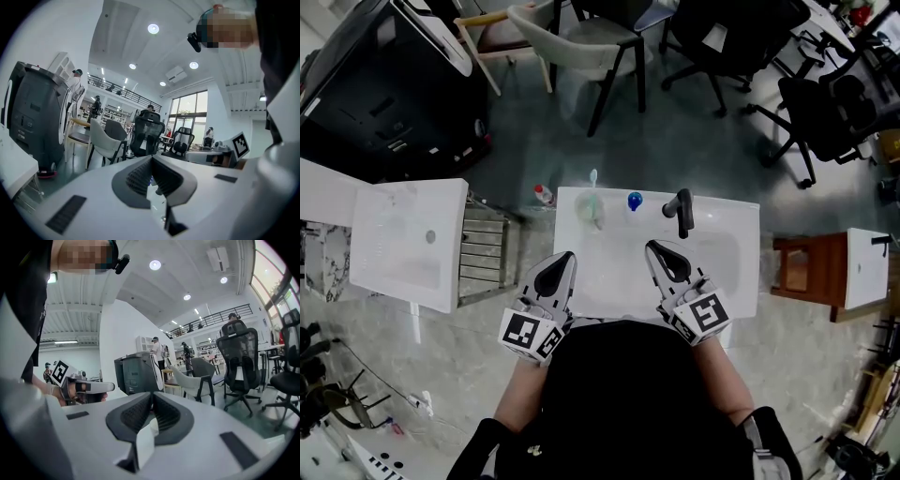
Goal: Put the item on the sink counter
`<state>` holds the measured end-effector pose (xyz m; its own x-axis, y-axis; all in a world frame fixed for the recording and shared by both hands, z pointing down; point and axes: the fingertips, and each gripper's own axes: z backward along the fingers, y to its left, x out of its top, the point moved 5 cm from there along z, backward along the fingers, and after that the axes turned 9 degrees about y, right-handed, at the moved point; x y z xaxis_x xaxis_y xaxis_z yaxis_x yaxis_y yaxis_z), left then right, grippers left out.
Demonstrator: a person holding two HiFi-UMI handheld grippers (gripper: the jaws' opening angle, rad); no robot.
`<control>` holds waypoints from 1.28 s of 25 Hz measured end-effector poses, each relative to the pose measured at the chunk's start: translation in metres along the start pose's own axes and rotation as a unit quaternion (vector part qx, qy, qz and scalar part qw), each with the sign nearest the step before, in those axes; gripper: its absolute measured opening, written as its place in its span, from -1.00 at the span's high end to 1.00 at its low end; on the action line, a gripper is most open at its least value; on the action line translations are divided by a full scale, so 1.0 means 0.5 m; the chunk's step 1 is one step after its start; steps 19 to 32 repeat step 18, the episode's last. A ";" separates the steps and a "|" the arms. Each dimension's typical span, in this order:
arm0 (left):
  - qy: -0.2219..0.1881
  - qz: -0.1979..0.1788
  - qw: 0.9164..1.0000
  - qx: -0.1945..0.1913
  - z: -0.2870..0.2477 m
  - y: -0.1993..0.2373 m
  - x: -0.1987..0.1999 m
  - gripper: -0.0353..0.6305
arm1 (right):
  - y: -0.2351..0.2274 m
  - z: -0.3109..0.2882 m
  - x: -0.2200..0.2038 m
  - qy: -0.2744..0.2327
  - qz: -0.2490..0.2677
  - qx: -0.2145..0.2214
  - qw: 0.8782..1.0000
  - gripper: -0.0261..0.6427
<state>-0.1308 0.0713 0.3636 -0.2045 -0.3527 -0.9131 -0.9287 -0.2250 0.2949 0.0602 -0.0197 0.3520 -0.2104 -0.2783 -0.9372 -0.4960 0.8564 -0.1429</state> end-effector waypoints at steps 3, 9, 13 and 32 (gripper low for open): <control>-0.002 0.001 1.000 0.002 -0.004 0.007 -0.002 0.83 | -0.001 -0.001 0.001 0.000 0.002 0.000 1.000 0.80; 0.001 -0.002 1.000 -0.002 -0.013 0.000 0.007 0.83 | -0.005 -0.002 0.004 -0.002 0.004 -0.002 1.000 0.79; 0.001 0.003 1.000 -0.003 -0.015 0.001 0.006 0.83 | -0.005 -0.001 0.004 0.001 0.005 -0.004 1.000 0.80; -0.002 0.007 1.000 0.005 -0.015 0.003 0.006 0.83 | -0.008 0.005 0.001 0.001 0.005 -0.005 1.000 0.79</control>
